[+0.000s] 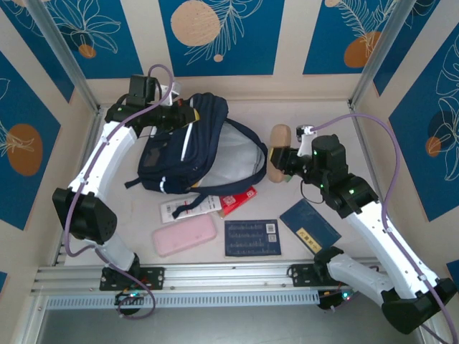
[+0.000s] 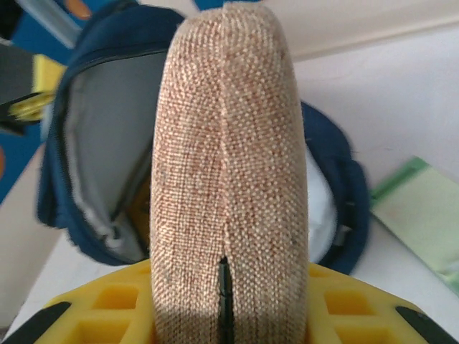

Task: Pack the student bag
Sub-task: Place the glasses case in the student bag.

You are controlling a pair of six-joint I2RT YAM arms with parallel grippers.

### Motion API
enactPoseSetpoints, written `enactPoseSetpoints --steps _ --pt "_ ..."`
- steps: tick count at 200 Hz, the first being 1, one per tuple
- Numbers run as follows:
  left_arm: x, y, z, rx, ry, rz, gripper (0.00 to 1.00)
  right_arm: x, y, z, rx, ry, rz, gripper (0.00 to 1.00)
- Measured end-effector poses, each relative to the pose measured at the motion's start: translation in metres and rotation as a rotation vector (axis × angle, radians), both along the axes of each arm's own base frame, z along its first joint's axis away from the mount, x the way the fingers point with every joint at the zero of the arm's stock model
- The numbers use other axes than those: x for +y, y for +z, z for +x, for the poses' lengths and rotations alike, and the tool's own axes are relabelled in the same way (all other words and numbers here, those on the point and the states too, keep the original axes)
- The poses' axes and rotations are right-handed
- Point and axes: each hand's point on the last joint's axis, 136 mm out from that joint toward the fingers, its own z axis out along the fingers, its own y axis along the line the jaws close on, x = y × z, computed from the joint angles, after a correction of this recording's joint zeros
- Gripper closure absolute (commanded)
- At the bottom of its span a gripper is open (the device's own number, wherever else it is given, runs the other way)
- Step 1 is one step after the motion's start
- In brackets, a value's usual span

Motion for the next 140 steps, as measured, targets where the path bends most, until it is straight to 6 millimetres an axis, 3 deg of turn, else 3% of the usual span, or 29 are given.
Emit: enactPoseSetpoints --steps 35,84,140 --pt "-0.004 0.007 -0.006 0.006 -0.028 -0.024 1.00 0.032 0.001 0.003 0.042 0.073 0.086 0.95" --pt "-0.005 0.026 -0.011 -0.016 -0.047 -0.041 1.00 0.069 -0.033 0.038 0.208 0.055 0.206 1.00" --pt "-0.009 0.038 -0.016 -0.032 -0.080 -0.071 1.00 0.110 -0.067 0.076 0.349 0.043 0.336 0.96"
